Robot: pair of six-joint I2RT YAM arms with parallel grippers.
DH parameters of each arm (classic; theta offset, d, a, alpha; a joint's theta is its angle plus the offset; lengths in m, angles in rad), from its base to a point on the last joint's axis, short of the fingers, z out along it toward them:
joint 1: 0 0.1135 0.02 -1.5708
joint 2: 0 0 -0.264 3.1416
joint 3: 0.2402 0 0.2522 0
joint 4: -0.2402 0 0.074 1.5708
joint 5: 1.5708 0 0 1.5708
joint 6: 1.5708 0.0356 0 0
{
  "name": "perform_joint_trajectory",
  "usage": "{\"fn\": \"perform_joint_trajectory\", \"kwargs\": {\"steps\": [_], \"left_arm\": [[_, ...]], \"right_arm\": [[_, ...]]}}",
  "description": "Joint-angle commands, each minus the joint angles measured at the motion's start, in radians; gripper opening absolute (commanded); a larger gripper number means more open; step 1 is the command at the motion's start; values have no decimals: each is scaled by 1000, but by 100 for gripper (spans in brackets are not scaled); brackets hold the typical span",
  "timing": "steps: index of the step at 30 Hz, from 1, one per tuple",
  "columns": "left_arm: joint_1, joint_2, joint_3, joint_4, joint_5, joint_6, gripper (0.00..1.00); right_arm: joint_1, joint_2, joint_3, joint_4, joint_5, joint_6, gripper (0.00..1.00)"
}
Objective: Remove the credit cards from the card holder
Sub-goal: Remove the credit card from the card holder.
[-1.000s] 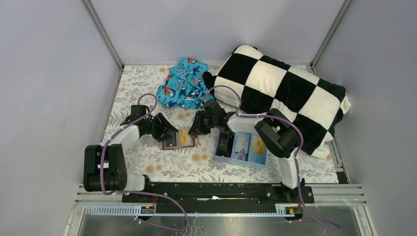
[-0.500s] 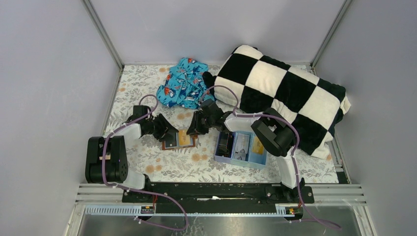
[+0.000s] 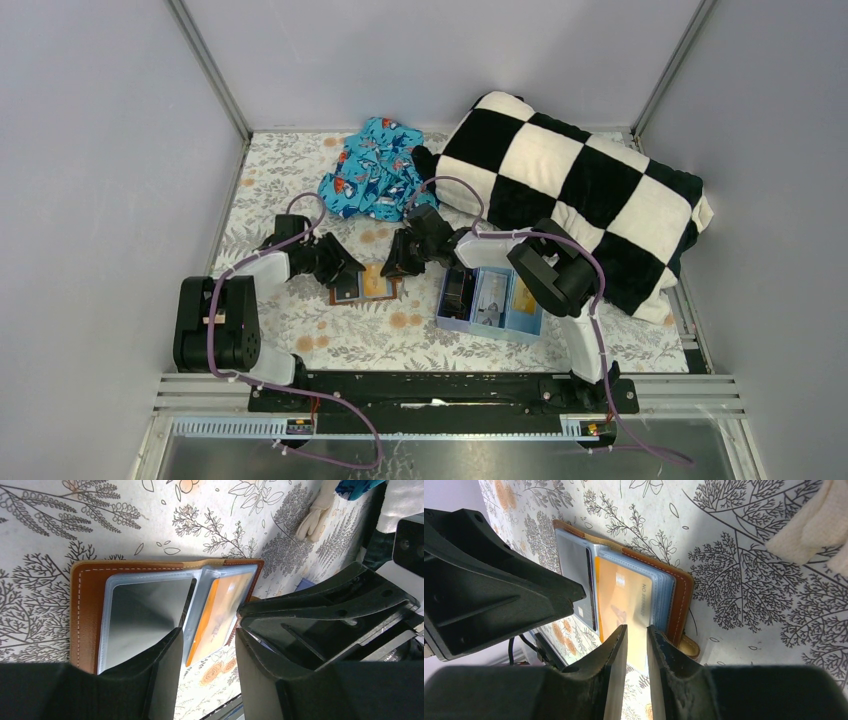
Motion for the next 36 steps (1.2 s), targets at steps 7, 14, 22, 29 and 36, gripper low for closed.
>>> {"fn": "perform_joint_trajectory", "kwargs": {"steps": [7, 14, 22, 29, 36], "left_arm": [[-10, 15, -13, 35, -32, 1, 42], [-38, 19, -11, 35, -32, 2, 35], [-60, 19, -6, 35, -34, 8, 29], [-70, 30, -5, 35, -37, 11, 26], [-74, 23, -11, 20, -72, 5, 0]], "right_arm": [[15, 42, 36, 13, -24, -3, 29], [15, 46, 45, 12, -24, 2, 29], [16, 51, 53, 9, -26, 3, 29], [16, 51, 55, 9, -31, 4, 29], [17, 53, 54, 3, -29, 2, 29]]}}
